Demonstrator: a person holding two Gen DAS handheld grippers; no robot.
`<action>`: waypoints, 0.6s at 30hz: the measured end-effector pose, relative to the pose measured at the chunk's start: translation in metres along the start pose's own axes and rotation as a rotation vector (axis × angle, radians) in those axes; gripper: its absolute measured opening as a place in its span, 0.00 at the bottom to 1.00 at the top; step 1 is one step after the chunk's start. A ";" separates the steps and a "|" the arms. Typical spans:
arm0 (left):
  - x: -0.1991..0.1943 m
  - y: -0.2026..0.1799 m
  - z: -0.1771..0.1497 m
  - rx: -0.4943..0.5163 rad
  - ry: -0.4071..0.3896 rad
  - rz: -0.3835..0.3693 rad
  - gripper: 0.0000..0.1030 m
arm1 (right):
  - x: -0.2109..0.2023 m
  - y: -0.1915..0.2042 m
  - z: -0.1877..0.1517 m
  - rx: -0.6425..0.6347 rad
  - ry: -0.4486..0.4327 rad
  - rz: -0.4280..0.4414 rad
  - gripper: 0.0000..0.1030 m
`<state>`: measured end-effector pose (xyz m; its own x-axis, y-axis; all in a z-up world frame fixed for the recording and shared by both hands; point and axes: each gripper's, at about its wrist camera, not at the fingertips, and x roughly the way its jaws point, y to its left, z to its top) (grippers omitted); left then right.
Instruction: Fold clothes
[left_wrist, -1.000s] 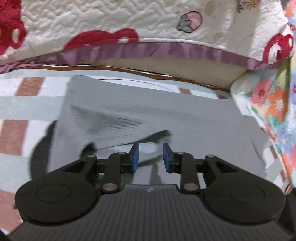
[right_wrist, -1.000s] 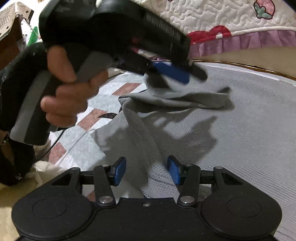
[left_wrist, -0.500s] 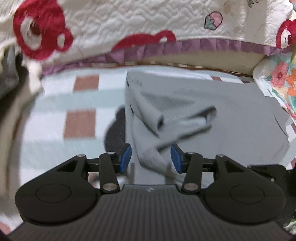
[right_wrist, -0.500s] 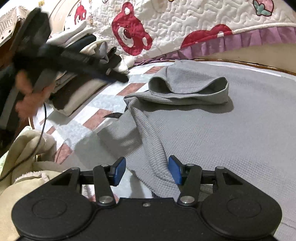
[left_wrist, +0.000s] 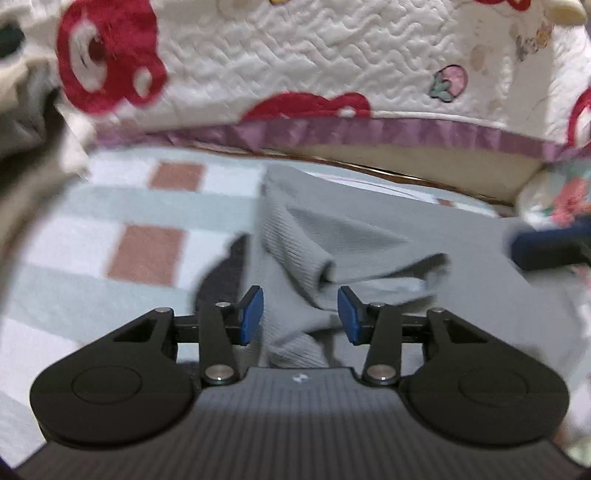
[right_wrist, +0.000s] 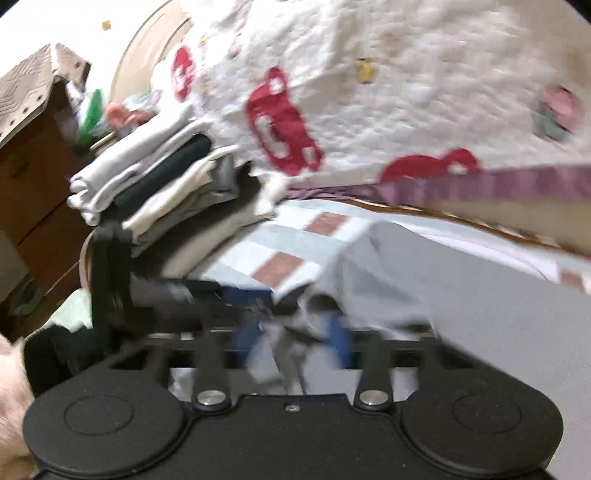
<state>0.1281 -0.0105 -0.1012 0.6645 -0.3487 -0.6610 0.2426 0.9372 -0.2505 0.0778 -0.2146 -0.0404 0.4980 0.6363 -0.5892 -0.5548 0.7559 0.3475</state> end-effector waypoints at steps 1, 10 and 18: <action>0.001 0.003 -0.001 -0.017 0.011 -0.022 0.41 | 0.011 -0.002 0.012 0.008 0.021 0.001 0.09; 0.015 0.021 -0.016 -0.057 0.079 -0.093 0.41 | 0.123 -0.018 0.045 -0.004 0.157 -0.086 0.44; 0.015 0.024 -0.016 -0.046 0.095 -0.049 0.26 | 0.147 -0.035 0.048 -0.128 0.217 -0.114 0.03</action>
<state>0.1323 0.0070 -0.1288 0.5822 -0.3949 -0.7107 0.2386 0.9186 -0.3150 0.2026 -0.1397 -0.1043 0.4151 0.4903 -0.7663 -0.5902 0.7862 0.1833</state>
